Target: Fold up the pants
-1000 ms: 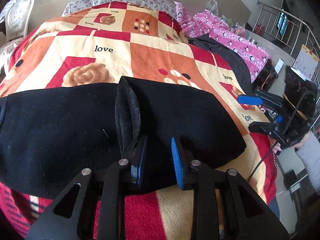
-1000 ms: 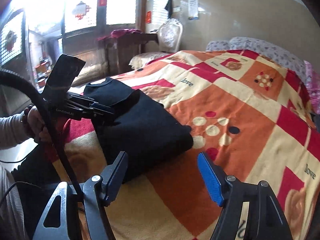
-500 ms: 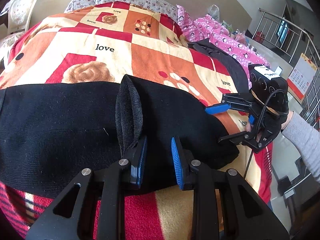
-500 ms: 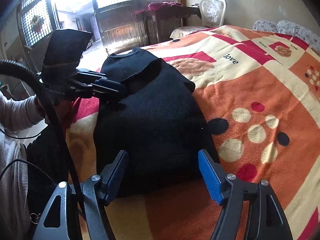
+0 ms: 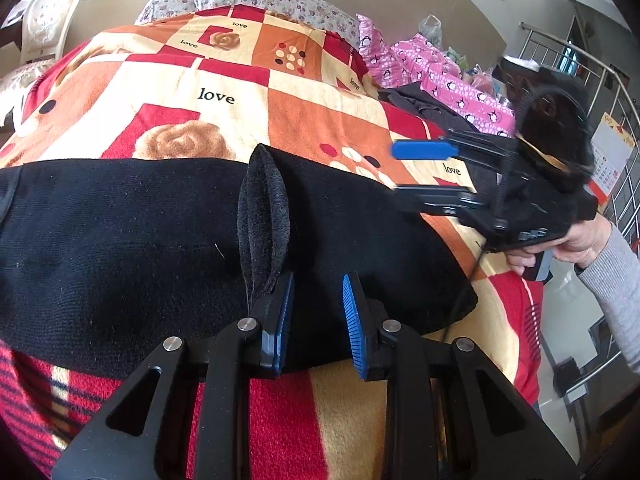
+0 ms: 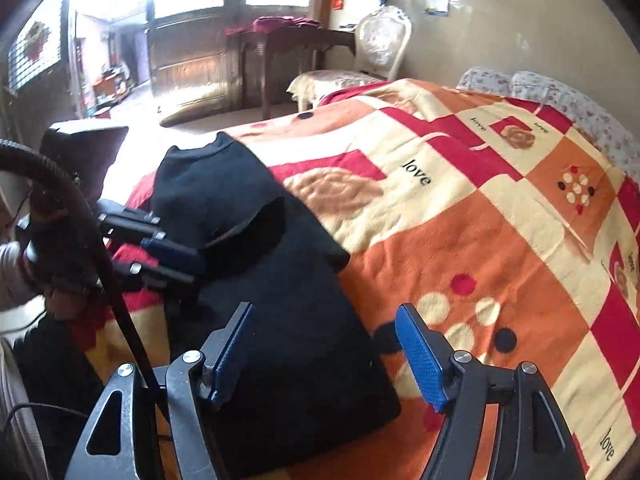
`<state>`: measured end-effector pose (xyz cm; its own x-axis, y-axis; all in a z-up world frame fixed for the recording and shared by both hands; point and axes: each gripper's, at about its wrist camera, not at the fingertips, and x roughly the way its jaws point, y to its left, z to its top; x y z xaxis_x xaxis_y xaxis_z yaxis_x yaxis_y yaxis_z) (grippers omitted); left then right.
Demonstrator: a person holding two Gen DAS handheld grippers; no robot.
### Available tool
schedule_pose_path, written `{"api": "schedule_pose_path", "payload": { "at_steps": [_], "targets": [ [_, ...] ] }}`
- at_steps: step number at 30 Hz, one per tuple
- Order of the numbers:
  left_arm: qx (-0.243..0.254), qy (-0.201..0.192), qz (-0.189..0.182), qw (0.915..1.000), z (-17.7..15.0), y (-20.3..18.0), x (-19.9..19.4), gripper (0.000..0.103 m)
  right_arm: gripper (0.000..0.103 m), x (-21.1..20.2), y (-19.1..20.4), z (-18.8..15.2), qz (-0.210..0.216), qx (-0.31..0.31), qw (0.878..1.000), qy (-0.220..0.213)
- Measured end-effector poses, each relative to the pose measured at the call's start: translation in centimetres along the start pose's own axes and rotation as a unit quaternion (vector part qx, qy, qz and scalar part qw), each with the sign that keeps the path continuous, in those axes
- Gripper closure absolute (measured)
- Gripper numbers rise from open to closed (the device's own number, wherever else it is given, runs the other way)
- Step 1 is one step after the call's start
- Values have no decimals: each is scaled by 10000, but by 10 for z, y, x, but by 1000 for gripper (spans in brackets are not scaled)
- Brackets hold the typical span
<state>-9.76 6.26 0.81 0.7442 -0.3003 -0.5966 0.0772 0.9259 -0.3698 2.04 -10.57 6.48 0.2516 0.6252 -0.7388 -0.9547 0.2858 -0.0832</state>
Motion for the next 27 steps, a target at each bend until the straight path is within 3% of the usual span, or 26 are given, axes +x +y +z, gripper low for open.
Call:
{"api": "schedule_pose_path", "payload": {
  "at_steps": [1, 3, 4, 6, 10, 13, 15, 18, 20, 27],
  "targets": [
    [12, -5, 19, 10000, -1, -1, 0, 79, 33, 14, 4, 5, -209, -34, 9996, 167],
    [35, -6, 65, 10000, -1, -1, -1, 79, 34, 51, 12, 6, -672, -215, 9932, 925],
    [24, -9, 57, 10000, -1, 0, -2, 79, 30, 56, 12, 6, -632, -119, 9947, 804],
    [-7, -14, -4, 10000, -2, 2, -4, 79, 24, 60, 6, 8, -654, 78, 9933, 955],
    [-116, -6, -147, 9998, -1, 8, -4, 79, 29, 57, 1, 20, -500, 118, 9921, 1145],
    [-134, -3, -179, 9997, -1, 8, -5, 79, 30, 42, -7, 44, -470, 524, 9957, 599],
    [-117, 0, -169, 9998, -1, 8, -5, 79, 30, 47, -6, 62, -564, 610, 9954, 480],
    [-83, 6, -147, 9999, -1, 7, -5, 79, 30, 78, -2, 73, -775, 475, 9921, 867],
    [-67, 6, -137, 9999, -1, 7, -5, 79, 30, 110, 6, 63, -849, 286, 9856, 1432],
    [-94, 6, -188, 9998, -1, 8, -5, 79, 30, 78, -1, 59, -1130, 608, 9900, 582]
  ]
}}
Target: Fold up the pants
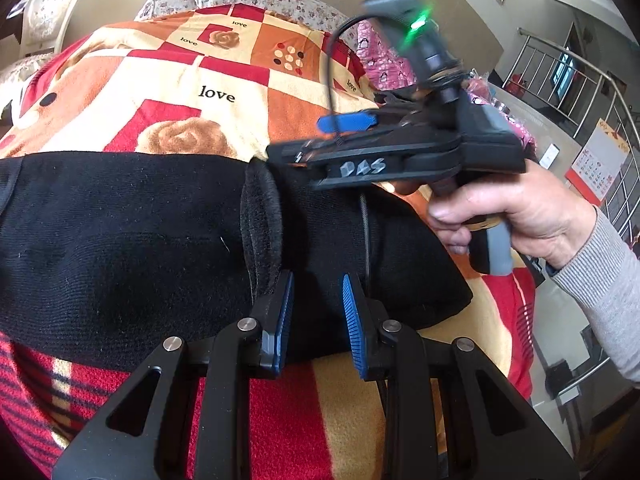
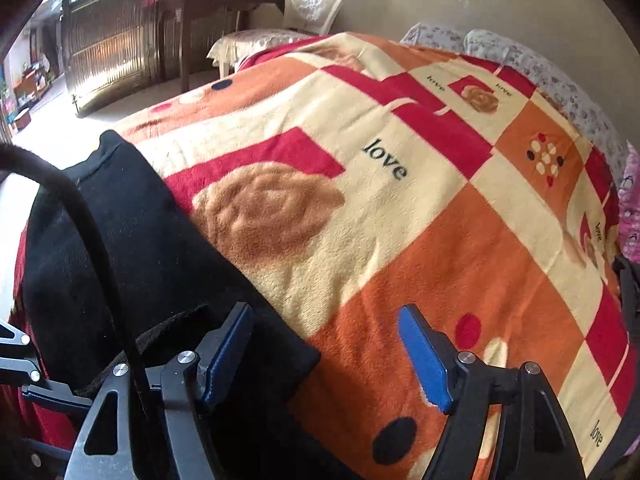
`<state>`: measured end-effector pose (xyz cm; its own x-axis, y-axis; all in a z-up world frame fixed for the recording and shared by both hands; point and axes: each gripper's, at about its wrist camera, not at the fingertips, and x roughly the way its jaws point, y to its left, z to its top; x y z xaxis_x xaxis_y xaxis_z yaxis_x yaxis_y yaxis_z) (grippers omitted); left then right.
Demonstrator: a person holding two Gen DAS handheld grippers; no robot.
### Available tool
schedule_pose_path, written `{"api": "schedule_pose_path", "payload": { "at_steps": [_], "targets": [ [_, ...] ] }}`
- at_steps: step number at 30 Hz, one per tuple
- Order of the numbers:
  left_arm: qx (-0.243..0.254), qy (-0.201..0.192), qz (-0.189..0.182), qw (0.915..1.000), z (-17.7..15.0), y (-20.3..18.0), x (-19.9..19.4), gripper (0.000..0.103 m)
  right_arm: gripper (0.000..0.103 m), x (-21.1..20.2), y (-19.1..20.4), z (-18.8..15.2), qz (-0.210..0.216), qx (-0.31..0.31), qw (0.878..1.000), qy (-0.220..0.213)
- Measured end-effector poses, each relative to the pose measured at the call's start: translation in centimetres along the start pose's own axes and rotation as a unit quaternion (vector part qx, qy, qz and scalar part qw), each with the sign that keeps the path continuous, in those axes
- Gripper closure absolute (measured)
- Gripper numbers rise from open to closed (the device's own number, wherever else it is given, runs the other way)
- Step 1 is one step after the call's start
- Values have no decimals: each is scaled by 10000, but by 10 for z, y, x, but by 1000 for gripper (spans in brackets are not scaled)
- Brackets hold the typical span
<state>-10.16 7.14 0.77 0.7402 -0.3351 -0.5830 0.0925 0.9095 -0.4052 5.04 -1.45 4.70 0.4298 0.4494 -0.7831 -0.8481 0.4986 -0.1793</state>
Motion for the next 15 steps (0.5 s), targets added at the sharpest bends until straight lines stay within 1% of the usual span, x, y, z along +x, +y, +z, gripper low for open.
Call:
{"api": "schedule_pose_path", "payload": {
  "at_steps": [1, 3, 5, 6, 7, 9, 10, 11, 13, 15],
  "targets": [
    [-8, 0, -9, 10000, 0, 0, 0, 79, 30, -9, -4, 0, 107, 97, 9998, -139],
    [-27, -3, -24, 10000, 1, 1, 0, 79, 30, -22, -7, 0, 356, 282, 9986, -272],
    [-29, -5, -24, 10000, 1, 2, 0, 79, 30, -27, -3, -4, 630, 318, 9971, -282],
    [-26, -5, -21, 10000, 1, 2, 1, 79, 30, -25, 1, -5, 680, 237, 9972, -210],
    [-24, -2, -15, 10000, 1, 2, 1, 79, 30, -21, 10, -6, 627, 131, 9979, -111],
    [-17, 3, 0, 10000, 1, 1, 1, 79, 30, -4, 23, -9, 535, -62, 9984, 192],
    [-15, 4, 17, 10000, 1, 1, 1, 79, 30, 5, 28, -11, 545, -73, 9981, 271],
    [-13, 3, 28, 10000, 1, 1, 1, 79, 28, 9, 30, -13, 569, -20, 9981, 229],
    [-2, 3, 45, 10000, 1, 0, 1, 79, 12, 16, 27, -12, 460, 99, 9985, 283],
    [15, 2, 70, 10000, 0, -1, 1, 79, 7, 21, 20, -12, 542, 262, 9974, 401]
  ]
}}
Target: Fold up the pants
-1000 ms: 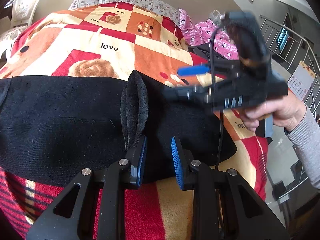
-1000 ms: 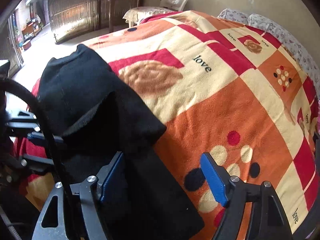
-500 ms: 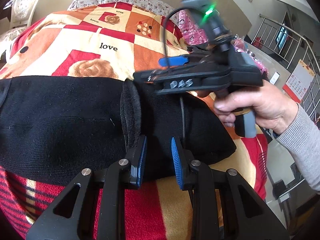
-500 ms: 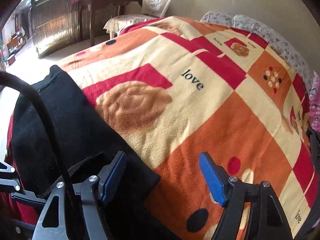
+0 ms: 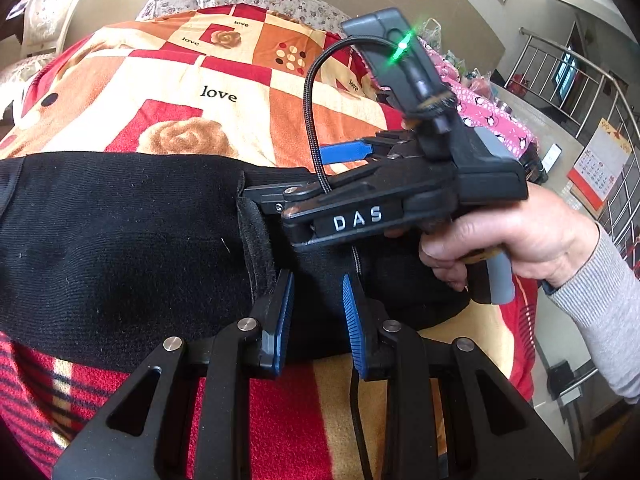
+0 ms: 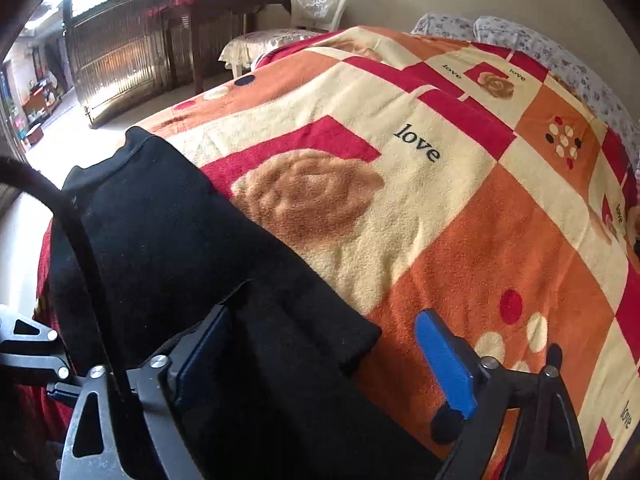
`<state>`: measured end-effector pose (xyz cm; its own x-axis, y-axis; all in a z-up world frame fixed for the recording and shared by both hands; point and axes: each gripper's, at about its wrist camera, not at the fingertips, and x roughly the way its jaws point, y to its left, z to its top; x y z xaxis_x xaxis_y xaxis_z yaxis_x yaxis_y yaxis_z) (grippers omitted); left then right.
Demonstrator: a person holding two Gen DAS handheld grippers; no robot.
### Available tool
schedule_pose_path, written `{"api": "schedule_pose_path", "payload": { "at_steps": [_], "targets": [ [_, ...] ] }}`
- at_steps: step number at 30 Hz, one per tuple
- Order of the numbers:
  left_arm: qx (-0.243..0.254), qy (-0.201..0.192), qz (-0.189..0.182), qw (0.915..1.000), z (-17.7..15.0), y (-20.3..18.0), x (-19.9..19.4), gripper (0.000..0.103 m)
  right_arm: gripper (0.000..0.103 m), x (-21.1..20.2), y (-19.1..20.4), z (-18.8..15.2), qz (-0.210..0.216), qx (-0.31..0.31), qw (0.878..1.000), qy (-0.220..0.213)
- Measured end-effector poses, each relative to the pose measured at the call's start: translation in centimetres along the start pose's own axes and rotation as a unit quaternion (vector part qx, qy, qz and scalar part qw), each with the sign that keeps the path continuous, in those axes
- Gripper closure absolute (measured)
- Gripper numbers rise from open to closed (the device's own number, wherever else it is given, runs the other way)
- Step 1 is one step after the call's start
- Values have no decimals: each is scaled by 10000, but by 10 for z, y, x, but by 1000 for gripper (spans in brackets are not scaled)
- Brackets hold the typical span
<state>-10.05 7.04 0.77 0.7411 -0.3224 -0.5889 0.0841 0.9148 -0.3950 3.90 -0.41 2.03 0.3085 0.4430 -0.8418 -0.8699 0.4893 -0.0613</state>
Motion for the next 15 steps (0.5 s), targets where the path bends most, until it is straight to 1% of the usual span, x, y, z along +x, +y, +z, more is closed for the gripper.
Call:
{"api": "schedule_pose_path", "payload": {
  "at_steps": [2, 7, 8, 9, 10, 11, 13, 14, 15],
  "targets": [
    [21, -1, 29, 10000, -1, -1, 0, 79, 7, 1, -4, -1, 67, 77, 9999, 29],
    [34, -6, 55, 10000, -1, -3, 0, 79, 7, -2, 0, -2, -84, 5, 9999, -74],
    [25, -5, 40, 10000, -1, -2, -1, 79, 7, -5, 1, -2, -98, -28, 9998, -187],
    [11, -2, 23, 10000, -1, -2, -1, 79, 14, -13, 0, -3, -44, -44, 9994, -347],
    [0, -2, 15, 10000, -1, -1, -2, 79, 27, -23, -3, -4, 41, 0, 9988, -494],
    [2, -5, 17, 10000, -1, -1, -2, 79, 29, -35, -8, -5, 73, 102, 9977, -662],
    [15, -7, 31, 10000, -1, -2, -1, 79, 29, -71, -24, -12, 136, 400, 9923, -1162],
    [19, -9, 33, 10000, 0, -2, -1, 79, 29, -90, -34, -17, 248, 555, 9889, -1353],
    [16, -11, 27, 10000, 0, -2, -1, 79, 29, -103, -41, -21, 368, 656, 9865, -1454]
  ]
}}
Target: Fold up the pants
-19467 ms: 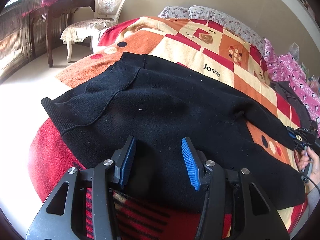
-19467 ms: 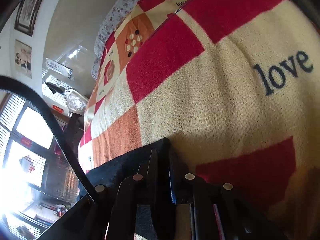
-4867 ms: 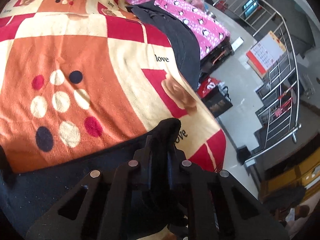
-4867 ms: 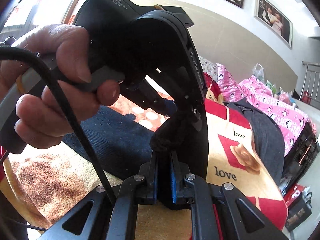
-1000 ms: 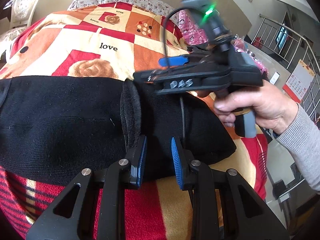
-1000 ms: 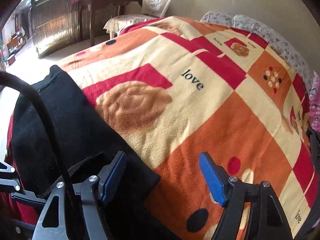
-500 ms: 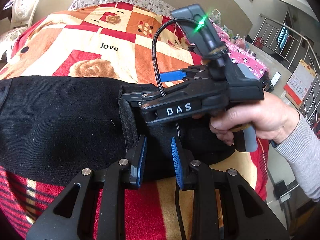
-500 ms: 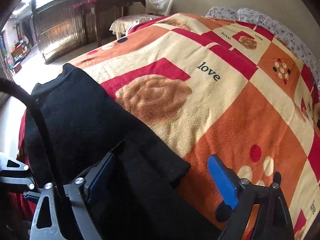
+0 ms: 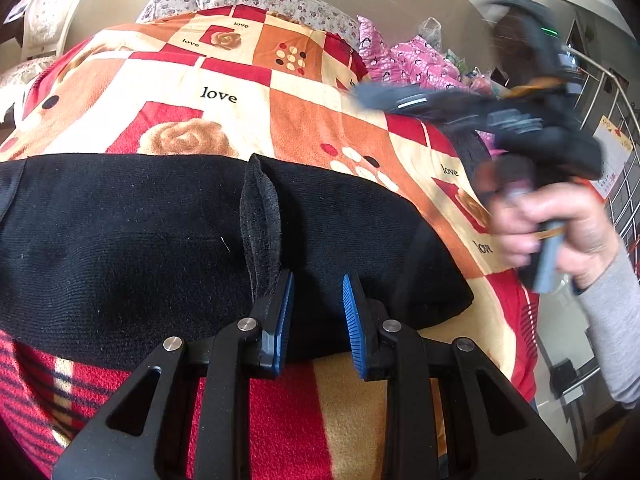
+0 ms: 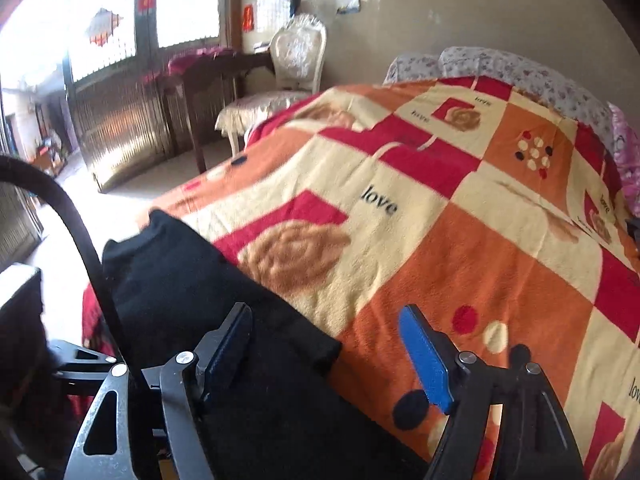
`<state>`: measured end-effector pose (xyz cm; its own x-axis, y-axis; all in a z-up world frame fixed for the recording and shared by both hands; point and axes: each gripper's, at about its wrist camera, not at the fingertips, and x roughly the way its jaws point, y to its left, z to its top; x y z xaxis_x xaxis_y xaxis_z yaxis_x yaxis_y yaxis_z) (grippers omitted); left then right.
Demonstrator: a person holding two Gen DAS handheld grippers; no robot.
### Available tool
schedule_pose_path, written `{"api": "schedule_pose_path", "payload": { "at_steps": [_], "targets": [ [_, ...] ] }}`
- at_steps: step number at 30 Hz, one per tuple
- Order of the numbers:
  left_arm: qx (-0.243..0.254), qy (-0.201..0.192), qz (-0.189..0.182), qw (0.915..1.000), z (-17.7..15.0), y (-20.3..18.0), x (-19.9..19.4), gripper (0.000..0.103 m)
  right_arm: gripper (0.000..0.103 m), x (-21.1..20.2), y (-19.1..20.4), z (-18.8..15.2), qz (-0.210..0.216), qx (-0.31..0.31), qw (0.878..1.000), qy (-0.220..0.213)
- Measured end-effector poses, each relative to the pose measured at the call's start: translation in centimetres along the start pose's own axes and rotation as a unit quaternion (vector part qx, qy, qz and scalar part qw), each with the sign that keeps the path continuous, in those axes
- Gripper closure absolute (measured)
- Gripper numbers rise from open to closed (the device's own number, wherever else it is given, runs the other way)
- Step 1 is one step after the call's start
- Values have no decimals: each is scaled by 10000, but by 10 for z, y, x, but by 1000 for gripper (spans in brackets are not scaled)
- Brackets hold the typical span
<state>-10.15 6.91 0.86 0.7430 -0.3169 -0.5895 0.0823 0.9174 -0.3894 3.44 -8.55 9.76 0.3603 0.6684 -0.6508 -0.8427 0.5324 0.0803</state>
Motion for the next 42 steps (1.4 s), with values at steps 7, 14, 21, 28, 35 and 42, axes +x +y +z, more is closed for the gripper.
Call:
{"api": "schedule_pose_path", "payload": {
  "at_steps": [7, 14, 21, 28, 35, 42],
  "targets": [
    [-96, 7, -133, 9999, 1, 5, -1, 79, 29, -32, 9, -51, 615, -710, 9946, 447],
    [-127, 20, -184, 9997, 2, 7, -1, 79, 21, 11, 6, -99, 451, -692, 9937, 760],
    [-175, 28, -210, 9996, 1, 8, 0, 79, 28, -22, -30, -103, 535, -18, 9980, -341],
    [-578, 12, -686, 9960, 3, 21, 3, 71, 31, -42, -74, -110, -284, 1321, 9863, -943],
    [-1335, -739, -881, 9844, -9, 39, -50, 71, 31, -33, -61, -102, -252, 1025, 9911, -807],
    [-3353, -2139, 199, 9173, -38, 121, -139, 22, 31, -35, -65, -108, -213, 1113, 9906, -765]
  ]
}}
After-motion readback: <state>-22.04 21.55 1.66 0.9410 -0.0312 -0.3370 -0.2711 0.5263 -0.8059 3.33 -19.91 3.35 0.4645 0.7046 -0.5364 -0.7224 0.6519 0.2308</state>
